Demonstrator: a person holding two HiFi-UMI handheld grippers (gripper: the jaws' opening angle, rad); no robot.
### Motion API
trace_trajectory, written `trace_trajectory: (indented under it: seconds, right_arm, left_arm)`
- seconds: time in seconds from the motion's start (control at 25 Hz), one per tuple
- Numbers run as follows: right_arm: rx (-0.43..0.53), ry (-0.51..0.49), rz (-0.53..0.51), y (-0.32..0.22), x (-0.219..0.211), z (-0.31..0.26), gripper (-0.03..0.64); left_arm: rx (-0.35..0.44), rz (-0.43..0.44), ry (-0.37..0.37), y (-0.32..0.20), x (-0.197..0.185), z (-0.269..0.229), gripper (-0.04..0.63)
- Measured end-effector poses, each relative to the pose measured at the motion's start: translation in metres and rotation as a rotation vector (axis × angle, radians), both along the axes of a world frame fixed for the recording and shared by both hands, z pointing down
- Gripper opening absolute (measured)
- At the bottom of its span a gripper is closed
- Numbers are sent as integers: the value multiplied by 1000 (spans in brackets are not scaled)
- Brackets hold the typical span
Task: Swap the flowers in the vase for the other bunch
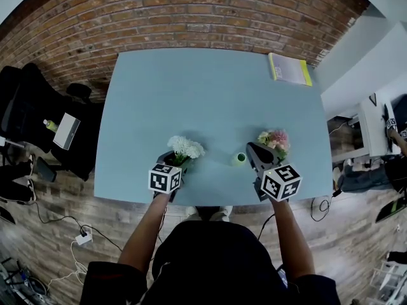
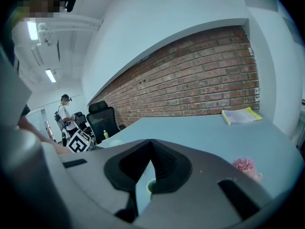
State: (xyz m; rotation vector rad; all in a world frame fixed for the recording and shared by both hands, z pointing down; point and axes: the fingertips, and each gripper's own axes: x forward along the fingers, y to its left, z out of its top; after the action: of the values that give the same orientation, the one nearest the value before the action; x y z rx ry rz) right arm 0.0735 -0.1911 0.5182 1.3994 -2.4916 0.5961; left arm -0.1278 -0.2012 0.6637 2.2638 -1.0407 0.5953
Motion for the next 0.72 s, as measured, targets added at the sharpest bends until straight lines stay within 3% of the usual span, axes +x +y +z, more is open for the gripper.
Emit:
trace_trajectory:
  seconds: [0.2,0.56,0.72]
  right_arm:
    - [-6,-4,8,0,-1,1,5]
    - [-15,-6,18,-1,-3,4,5]
    - [-21,-9,20,1,-4,6,5]
  left_arm:
    - [-28,5,-24,1,-3,10,235]
    - [-45,7,-3,2,-4,12,238]
    - [-47,-1,10,1,-5,11,273]
